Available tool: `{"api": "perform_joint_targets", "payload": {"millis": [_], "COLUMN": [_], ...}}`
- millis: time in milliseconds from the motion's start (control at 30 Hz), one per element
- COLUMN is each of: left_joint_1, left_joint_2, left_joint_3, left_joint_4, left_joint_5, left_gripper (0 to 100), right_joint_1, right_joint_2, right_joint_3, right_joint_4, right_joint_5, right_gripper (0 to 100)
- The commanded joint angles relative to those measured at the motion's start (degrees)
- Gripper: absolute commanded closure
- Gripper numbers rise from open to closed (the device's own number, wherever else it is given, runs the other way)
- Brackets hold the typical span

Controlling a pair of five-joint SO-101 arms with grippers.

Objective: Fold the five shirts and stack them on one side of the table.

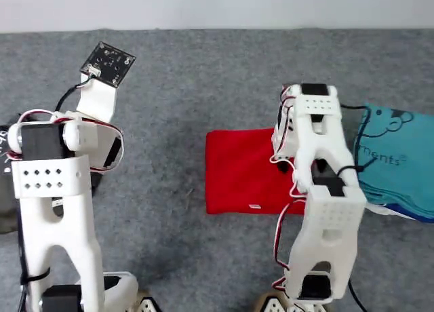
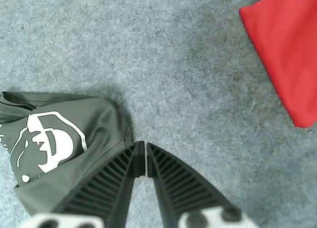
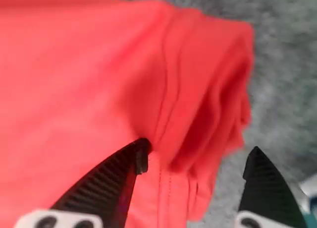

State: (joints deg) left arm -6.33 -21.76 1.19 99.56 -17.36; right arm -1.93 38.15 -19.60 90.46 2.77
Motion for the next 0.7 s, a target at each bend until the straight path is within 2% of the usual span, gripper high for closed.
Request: {"api": "perform_joint_targets", "payload": {"millis": [0,167,367,467,667], "left_joint_1": [-0.4,-0.4,-0.4,-0.4,-0.4], "left_joint_2": [-2.2,-2.2,-2.2,-2.2,-2.2], "left_joint_3": [-0.3,-0.3,-0.3,-0.3,-0.3], "left_joint_4": [0.9,0.9,0.9,0.9,0.9], "left_joint_5": [-0.2,-0.2,-0.2,-0.2,-0.2], "left_gripper": [99,99,99,99,99], "right_joint_1": [-0.5,-0.2,1.9,3.0,3.0], "right_joint_2": [1.6,4.4,1.5,-0.5,-3.9], "right_joint_3": [-3.3,-3.3,-3.3,-3.3,-3.3], "right_joint_4": [-1.4,-1.8,-2.1,-3.7,-12.2], "right_joint_5": [-0.4,4.2,11.4,20.6,48.4], "right_gripper": [71.3,90.4,98.9,98.7,98.8]}}
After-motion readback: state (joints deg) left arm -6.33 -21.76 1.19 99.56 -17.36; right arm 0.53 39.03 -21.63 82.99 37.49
